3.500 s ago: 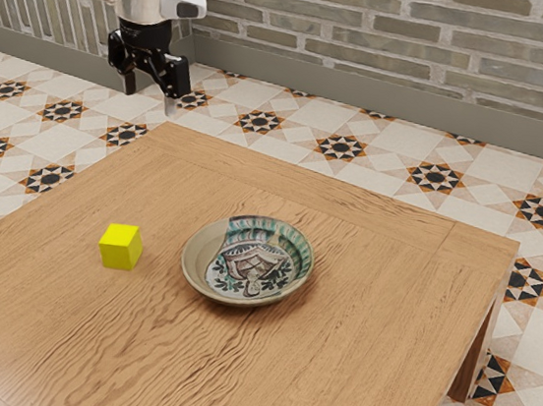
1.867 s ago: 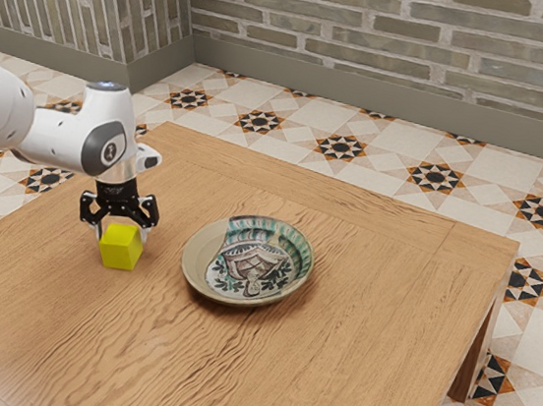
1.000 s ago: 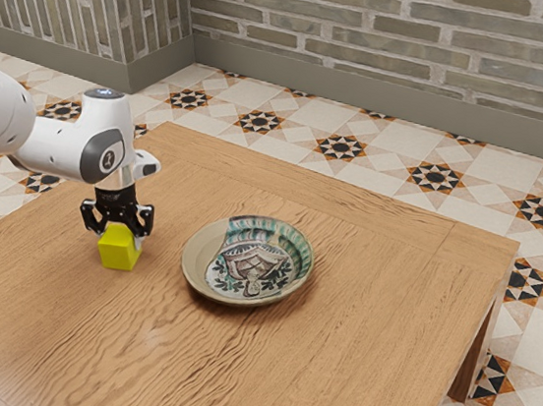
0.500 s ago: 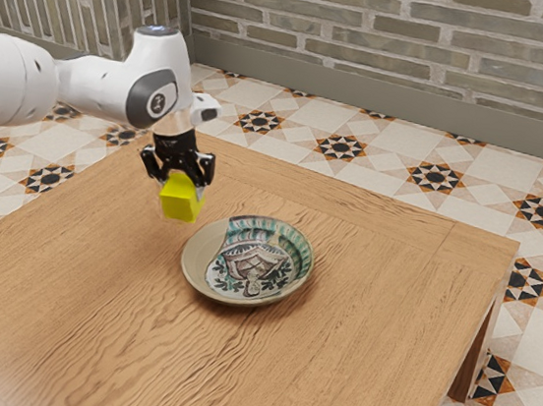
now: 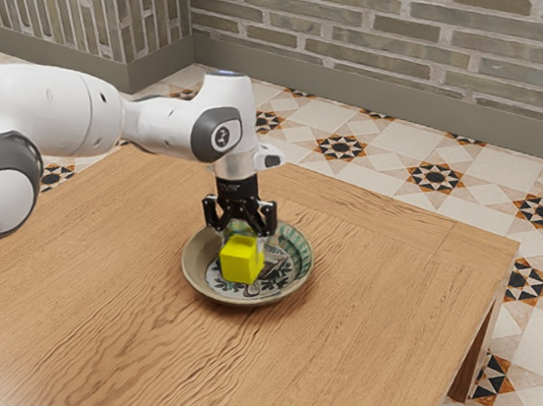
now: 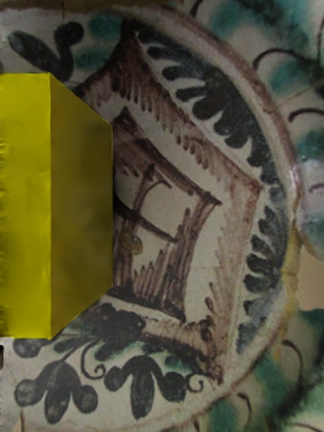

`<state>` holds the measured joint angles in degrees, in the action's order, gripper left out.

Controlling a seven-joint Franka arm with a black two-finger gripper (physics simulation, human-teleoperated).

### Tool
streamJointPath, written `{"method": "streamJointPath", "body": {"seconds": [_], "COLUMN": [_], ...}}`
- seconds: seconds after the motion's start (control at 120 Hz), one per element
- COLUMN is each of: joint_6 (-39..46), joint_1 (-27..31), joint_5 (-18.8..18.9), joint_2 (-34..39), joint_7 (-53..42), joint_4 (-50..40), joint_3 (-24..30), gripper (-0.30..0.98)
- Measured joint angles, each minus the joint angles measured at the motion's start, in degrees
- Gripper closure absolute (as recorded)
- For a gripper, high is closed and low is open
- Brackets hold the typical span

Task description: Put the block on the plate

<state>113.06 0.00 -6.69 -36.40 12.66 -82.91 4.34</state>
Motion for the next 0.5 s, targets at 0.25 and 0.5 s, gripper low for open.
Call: {"method": "streamJointPath", "body": {"seconds": [0.25,0.5], "joint_6": [-1.52,-11.62], "joint_1": [-0.02,-2.95], "joint_5": [-0.16,9.59], "joint_2": [3.3,31.63], "joint_7": [-0.26,-0.5], "joint_4": [1.97,-10.49], "joint_3": [-0.6,-2.74], "gripper": [0.06,0.02]}}
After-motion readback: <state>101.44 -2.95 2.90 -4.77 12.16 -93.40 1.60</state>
